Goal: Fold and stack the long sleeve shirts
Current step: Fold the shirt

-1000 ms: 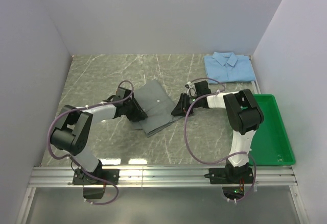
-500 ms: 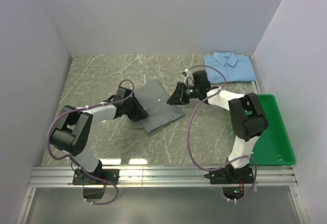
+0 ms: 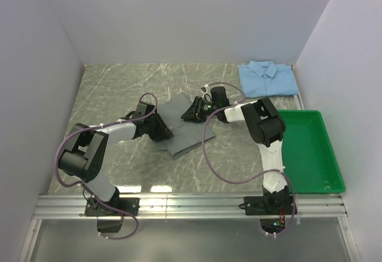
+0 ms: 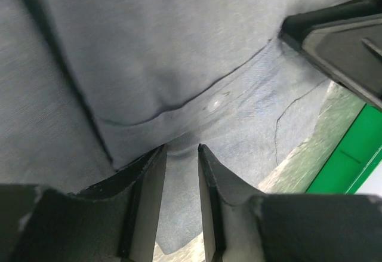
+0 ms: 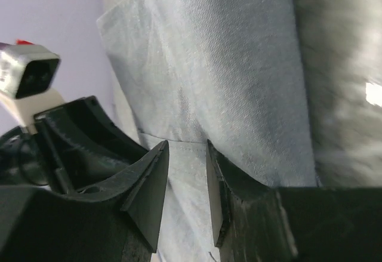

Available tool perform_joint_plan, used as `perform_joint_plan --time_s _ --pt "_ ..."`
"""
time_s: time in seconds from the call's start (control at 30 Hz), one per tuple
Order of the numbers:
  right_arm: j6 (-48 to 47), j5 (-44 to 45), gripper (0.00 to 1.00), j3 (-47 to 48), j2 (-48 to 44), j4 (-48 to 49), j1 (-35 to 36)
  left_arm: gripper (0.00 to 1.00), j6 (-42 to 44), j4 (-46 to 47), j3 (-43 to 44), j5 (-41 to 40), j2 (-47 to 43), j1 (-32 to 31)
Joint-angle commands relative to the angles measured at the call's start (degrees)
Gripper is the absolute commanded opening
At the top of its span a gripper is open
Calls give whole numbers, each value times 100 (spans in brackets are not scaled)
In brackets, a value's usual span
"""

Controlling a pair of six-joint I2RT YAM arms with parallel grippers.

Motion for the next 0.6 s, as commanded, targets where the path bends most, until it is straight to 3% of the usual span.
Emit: perform_joint_plan --time_s 0.0,0.2,0.33,0.43,0.57 --pt "583 434 40 -430 -72 522 -280 34 336 -349 -50 -77 11 -11" --pt "497 1056 40 -1432 -940 137 -254 33 495 -788 -348 3 -261 24" --pt "865 1093 40 -2319 -1522 521 -140 36 495 -806 -472 -33 -761 191" --pt "945 927 40 -2479 -1926 820 -122 42 600 -981 -165 -200 -1051 209" --pt "612 847 40 -2006 -2296 558 -122 48 618 -903 345 -156 -1386 209"
